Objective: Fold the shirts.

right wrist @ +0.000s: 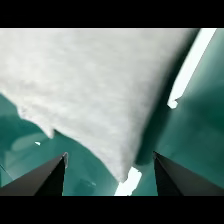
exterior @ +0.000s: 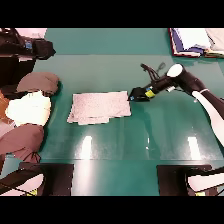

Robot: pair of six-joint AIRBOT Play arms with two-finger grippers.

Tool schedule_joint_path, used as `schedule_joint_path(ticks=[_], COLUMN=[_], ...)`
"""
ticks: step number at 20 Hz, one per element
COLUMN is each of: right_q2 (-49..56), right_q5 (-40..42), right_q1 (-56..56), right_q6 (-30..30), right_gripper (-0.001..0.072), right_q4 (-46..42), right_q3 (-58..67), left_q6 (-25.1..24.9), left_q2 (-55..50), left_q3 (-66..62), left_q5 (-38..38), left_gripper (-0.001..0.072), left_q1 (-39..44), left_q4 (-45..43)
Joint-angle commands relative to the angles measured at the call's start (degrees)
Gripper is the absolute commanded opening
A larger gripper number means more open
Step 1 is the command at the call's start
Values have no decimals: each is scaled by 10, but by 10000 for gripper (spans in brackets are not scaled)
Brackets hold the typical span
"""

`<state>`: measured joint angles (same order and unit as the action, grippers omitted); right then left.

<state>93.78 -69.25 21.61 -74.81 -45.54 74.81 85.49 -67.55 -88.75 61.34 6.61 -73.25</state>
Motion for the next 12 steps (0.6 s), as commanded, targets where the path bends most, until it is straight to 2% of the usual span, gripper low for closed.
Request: schedule_joint_path(ticks=[1, 3, 4, 6, 7, 11, 12], right_q2=[12, 40, 54, 87, 103, 145, 143], right_q5=[29, 39, 44, 50, 50, 51, 55], right_q1=[-37, -14, 1, 35, 49, 86, 84], right_q6=[3, 10, 10, 9, 9, 9, 9], right_gripper=[611, 607, 568, 568, 539, 86, 74], right_q4=[71, 86, 85, 86, 86, 83, 77], right_q3=[-77, -61, -47, -3, 20, 101, 114], left_q6=[0, 0, -1, 0, 0, -1, -4], left_q2=[-14, -23, -26, -28, -28, -28, -28], left_q3=[0, 0, 0, 0, 0, 0, 0], left_q5=[-8, -8, -7, -9, -8, -1, -2], left_gripper=[24, 24, 25, 25, 24, 24, 24], left_q1=[28, 30, 30, 30, 30, 32, 39], left_q4=[4, 15, 17, 19, 19, 38, 38])
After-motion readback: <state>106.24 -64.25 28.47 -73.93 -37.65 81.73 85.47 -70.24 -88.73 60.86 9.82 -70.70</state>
